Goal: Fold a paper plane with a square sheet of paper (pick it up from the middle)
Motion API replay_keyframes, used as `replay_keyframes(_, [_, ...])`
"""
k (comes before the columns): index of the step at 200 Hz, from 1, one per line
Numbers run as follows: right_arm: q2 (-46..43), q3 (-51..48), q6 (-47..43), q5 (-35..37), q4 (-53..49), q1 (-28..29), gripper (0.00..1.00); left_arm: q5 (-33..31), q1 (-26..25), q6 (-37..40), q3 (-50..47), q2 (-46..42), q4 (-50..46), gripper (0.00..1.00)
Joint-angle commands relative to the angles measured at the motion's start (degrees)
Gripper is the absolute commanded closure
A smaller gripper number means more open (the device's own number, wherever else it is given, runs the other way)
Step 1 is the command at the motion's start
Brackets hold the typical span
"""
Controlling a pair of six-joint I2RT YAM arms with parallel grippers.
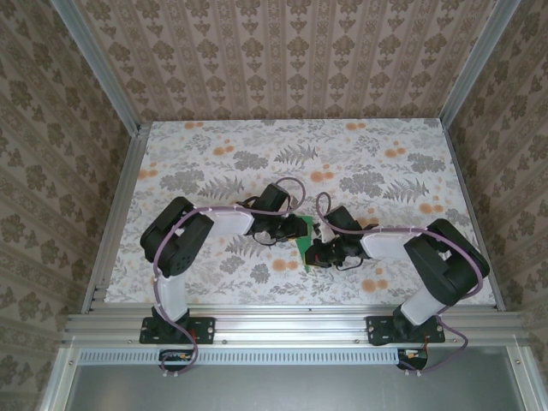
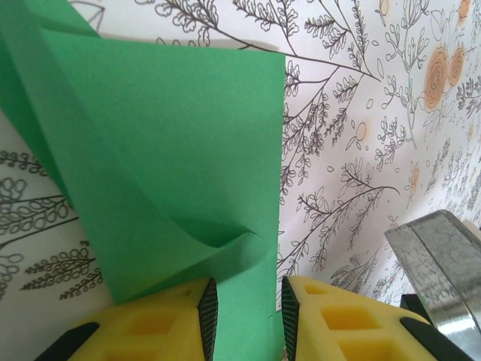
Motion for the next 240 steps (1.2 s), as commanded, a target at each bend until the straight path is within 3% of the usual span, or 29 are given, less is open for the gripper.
replay_keyframes(1, [-1.1, -0.85, -1.01, 3.72, -12.43, 2.62, 0.93, -3.27, 0.7, 1.31, 0.88, 0.94, -2.55, 0.68])
replay_keyframes(57, [-6.03, -0.4, 1.13, 5.29, -12.05, 5.99, 0.92, -3.37, 0.42, 1.03, 0.77, 0.95, -2.77, 0.68])
replay_keyframes(106, [-1.21, 0.0, 0.88, 8.71, -14.96, 6.1, 0.93, -3.18, 0.11, 1.16, 1.09, 1.12, -2.73, 0.68])
replay_keyframes(153, [-8.81, 1.63, 0.76, 10.52, -18.42, 6.03, 0.91, -3.36, -0.29, 1.38, 1.33, 0.67, -3.04, 0.68])
replay_keyframes(194, [-15.23, 0.38, 6.2, 11.8, -8.0, 4.72, 0.87, -3.44, -0.42, 1.11, 1.3, 0.4, -2.73, 0.68])
replay_keyframes(214, [-13.26, 0.38, 8.75, 11.73, -2.27, 4.12, 0.87, -3.4, -0.56, 0.94, 1.05, 0.13, -2.22, 0.68])
replay_keyframes(240, [-6.22, 2.24, 11.03, 6.66, 4.59, 4.03, 0.87, -3.25, -0.51, 1.07, 1.41, 0.33, -2.25, 0.68])
